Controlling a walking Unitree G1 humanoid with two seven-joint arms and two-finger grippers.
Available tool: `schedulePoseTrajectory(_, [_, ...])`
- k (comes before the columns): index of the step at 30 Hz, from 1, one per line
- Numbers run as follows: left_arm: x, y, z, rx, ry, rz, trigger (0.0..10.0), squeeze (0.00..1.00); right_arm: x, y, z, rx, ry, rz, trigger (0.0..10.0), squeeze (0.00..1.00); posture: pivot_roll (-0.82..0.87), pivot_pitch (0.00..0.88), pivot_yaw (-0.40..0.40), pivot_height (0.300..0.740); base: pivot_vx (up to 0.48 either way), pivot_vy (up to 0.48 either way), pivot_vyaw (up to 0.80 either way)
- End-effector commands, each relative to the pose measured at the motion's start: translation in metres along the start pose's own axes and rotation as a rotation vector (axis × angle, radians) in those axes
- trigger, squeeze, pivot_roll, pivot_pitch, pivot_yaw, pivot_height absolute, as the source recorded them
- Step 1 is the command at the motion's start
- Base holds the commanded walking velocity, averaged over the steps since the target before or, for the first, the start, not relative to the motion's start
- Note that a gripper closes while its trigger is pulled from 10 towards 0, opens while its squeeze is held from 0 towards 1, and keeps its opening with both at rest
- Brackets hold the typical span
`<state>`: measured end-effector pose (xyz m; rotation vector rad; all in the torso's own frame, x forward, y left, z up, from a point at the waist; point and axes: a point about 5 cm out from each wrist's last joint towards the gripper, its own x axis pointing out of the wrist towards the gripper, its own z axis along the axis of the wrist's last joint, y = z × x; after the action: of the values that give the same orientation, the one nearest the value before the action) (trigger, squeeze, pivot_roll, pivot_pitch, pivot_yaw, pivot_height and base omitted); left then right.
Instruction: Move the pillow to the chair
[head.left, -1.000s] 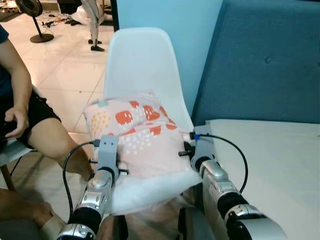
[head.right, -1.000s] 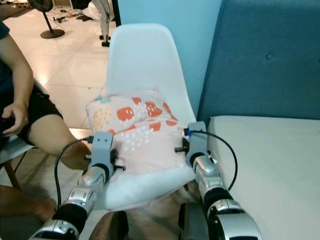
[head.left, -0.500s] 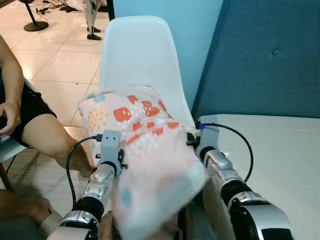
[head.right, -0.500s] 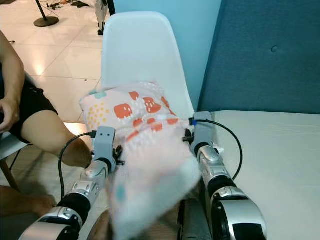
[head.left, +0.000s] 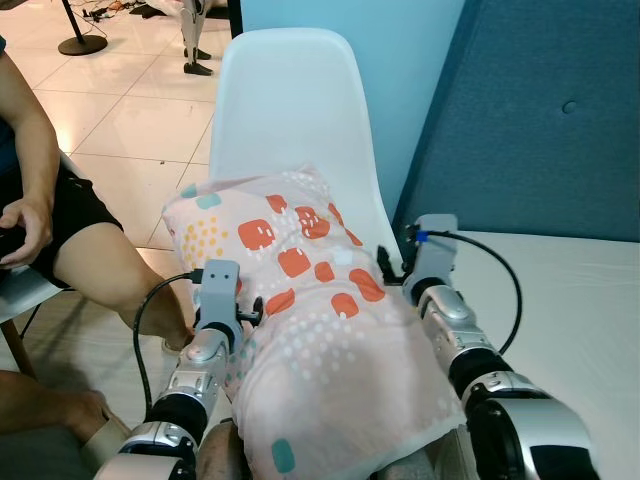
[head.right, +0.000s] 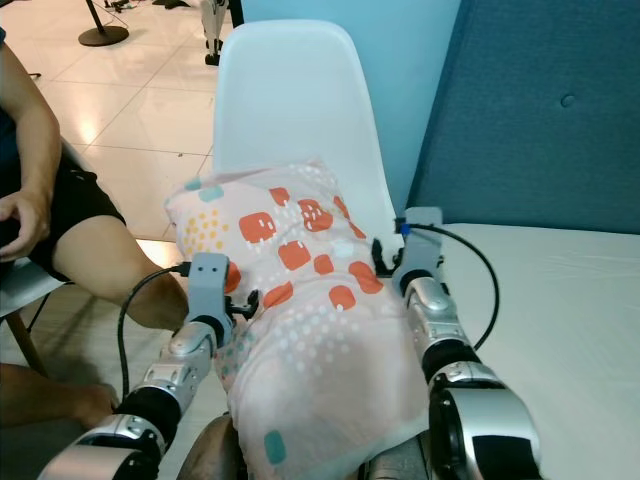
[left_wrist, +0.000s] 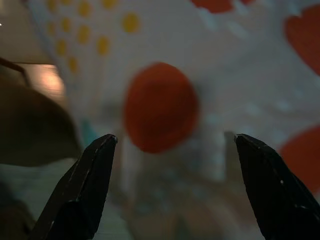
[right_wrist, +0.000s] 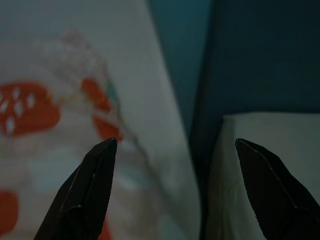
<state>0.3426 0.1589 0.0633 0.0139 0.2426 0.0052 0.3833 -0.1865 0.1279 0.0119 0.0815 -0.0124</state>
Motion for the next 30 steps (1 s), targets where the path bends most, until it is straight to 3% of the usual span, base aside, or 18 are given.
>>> schedulePoseTrajectory(1, [0.001, 0.017, 0.014, -0.007, -0.071, 0.072, 10.0, 1.00, 0.003, 0.016, 0.005, 0.080, 0.011, 0.160, 10.0, 0.00, -0.01, 0.168, -0.024, 0.615, 0.000, 0.000, 0.00])
schedulePoseTrajectory(2, [0.001, 0.017, 0.014, -0.007, -0.071, 0.072, 10.0, 1.00, 0.003, 0.016, 0.005, 0.080, 0.011, 0.160, 10.0, 0.00, -0.01, 0.168, -0.024, 0.615, 0.000, 0.000, 0.00])
schedulePoseTrajectory(3, [0.000, 0.030, 0.021, -0.014, -0.102, 0.114, 10.0, 0.64, 0.002, 0.031, 0.005, 0.112, 0.029, 0.323, 10.0, 0.00, -0.01, 0.167, -0.027, 0.615, 0.000, 0.000, 0.00])
schedulePoseTrajectory(4, [0.000, 0.030, 0.021, -0.014, -0.102, 0.114, 10.0, 0.64, 0.002, 0.031, 0.005, 0.112, 0.029, 0.323, 10.0, 0.00, -0.01, 0.167, -0.027, 0.615, 0.000, 0.000, 0.00])
schedulePoseTrajectory(5, [-0.002, 0.047, 0.026, 0.003, -0.126, 0.152, 10.0, 0.00, -0.005, 0.051, 0.001, 0.133, 0.056, 0.564, 10.0, 0.00, -0.01, 0.168, -0.029, 0.615, 0.000, 0.000, 0.00])
schedulePoseTrajectory(7, [-0.008, 0.076, 0.027, 0.084, -0.124, 0.200, 10.0, 0.00, -0.028, 0.080, -0.012, 0.139, 0.152, 0.976, 10.0, 0.00, -0.01, 0.172, -0.036, 0.615, 0.000, 0.000, 0.00])
schedulePoseTrajectory(8, [-0.008, 0.076, 0.027, 0.084, -0.124, 0.200, 10.0, 0.00, -0.028, 0.080, -0.012, 0.139, 0.152, 0.976, 10.0, 0.00, -0.01, 0.172, -0.036, 0.615, 0.000, 0.000, 0.00])
schedulePoseTrajectory(9, [-0.012, 0.087, 0.026, 0.123, -0.113, 0.214, 10.0, 0.00, -0.040, 0.089, -0.020, 0.138, 0.205, 1.127, 10.0, 0.00, -0.01, 0.172, -0.036, 0.615, 0.000, 0.000, 0.00])
schedulePoseTrajectory(11, [-0.018, 0.103, 0.025, 0.158, -0.106, 0.238, 10.0, 0.00, -0.057, 0.102, -0.039, 0.111, 0.301, 1.261, 10.0, 0.00, -0.01, 0.183, -0.046, 0.615, 0.000, 0.000, 0.00])
schedulePoseTrajectory(15, [-0.022, 0.112, 0.026, 0.171, -0.109, 0.256, 10.0, 0.00, -0.065, 0.114, -0.061, 0.017, 0.384, 1.283, 10.0, 0.00, 0.00, 0.185, -0.052, 0.615, 0.000, 0.000, 0.00])
schedulePoseTrajectory(17, [-0.024, 0.111, 0.024, 0.185, -0.105, 0.232, 10.0, 0.00, -0.074, 0.123, -0.074, -0.064, 0.446, 1.360, 10.0, 0.00, -0.01, 0.193, -0.053, 0.615, 0.000, 0.000, 0.00])
schedulePoseTrajectory(23, [-0.026, 0.103, 0.017, 0.207, -0.086, 0.199, 10.0, 0.00, -0.089, 0.134, -0.087, -0.122, 0.562, 1.439, 10.0, 0.00, -0.01, 0.198, -0.060, 0.615, 0.000, 0.000, 0.00])
schedulePoseTrajectory(24, [-0.026, 0.101, 0.015, 0.206, -0.084, 0.194, 10.0, 0.00, -0.089, 0.134, -0.092, -0.195, 0.580, 1.411, 0.9, 0.00, -0.01, 0.199, -0.063, 0.615, 0.000, 0.000, 0.00])
schedulePoseTrajectory(26, [-0.026, 0.101, 0.015, 0.206, -0.084, 0.194, 10.0, 0.00, -0.089, 0.134, -0.092, -0.195, 0.580, 1.411, 0.9, 0.00, -0.01, 0.199, -0.063, 0.615, 0.000, 0.000, 0.00])
schedulePoseTrajectory(27, [-0.026, 0.099, 0.015, 0.204, -0.083, 0.191, 10.0, 0.00, -0.089, 0.134, -0.095, -0.247, 0.589, 1.395, 0.9, 0.00, -0.01, 0.199, -0.063, 0.615, 0.000, 0.000, 0.00])
schedulePoseTrajectory(28, [-0.026, 0.097, 0.014, 0.205, -0.081, 0.185, 10.0, 0.00, -0.088, 0.132, -0.098, -0.300, 0.600, 1.371, 0.0, 0.00, -0.01, 0.199, -0.065, 0.615, 0.000, 0.000, 0.00])
schedulePoseTrajectory(30, [-0.026, 0.096, 0.013, 0.206, -0.079, 0.182, 10.0, 0.00, -0.088, 0.131, -0.102, -0.328, 0.617, 1.350, 0.0, 0.00, -0.01, 0.201, -0.066, 0.615, 0.000, 0.000, 0.00])
